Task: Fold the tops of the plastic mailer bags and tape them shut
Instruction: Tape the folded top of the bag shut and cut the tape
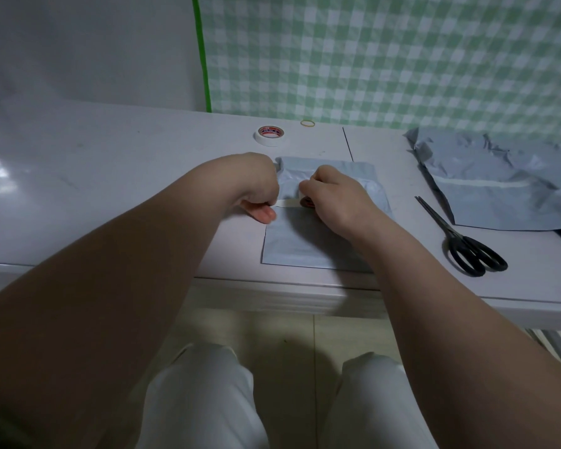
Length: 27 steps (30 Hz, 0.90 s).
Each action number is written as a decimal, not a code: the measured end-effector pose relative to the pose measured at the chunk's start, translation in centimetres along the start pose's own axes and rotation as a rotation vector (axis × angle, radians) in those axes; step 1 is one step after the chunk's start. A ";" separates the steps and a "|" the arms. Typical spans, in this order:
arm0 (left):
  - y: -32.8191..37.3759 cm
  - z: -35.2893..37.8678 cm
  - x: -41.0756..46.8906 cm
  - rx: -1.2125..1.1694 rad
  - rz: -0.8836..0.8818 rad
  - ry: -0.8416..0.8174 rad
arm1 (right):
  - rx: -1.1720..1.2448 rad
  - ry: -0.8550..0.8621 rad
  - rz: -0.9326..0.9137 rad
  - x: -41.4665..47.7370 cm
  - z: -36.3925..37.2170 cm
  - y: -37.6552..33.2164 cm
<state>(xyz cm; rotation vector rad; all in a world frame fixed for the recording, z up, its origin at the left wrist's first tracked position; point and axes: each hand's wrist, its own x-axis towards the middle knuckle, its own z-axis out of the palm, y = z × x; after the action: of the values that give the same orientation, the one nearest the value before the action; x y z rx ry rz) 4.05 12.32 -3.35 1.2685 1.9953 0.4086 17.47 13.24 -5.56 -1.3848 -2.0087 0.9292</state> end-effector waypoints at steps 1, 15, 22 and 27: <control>0.0 0.0 0.1 0.021 0.000 0.002 | -0.005 -0.006 0.000 0.0 0.0 0.0; -1.2 0.8 -2.8 0.413 0.307 0.516 | -0.013 -0.026 0.008 0.1 -0.1 -0.1; -3.2 6.5 -5.0 0.544 0.387 0.299 | -0.072 -0.037 -0.013 -0.1 -0.1 -0.4; -3.6 7.0 -4.8 0.607 0.326 0.276 | -0.029 0.014 -0.021 -0.5 -0.3 0.4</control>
<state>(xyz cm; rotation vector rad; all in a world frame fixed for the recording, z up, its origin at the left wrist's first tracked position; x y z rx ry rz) 7.94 5.61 -8.41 2.0226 2.2362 0.1276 18.10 12.90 -5.67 -1.3794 -2.0303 0.8825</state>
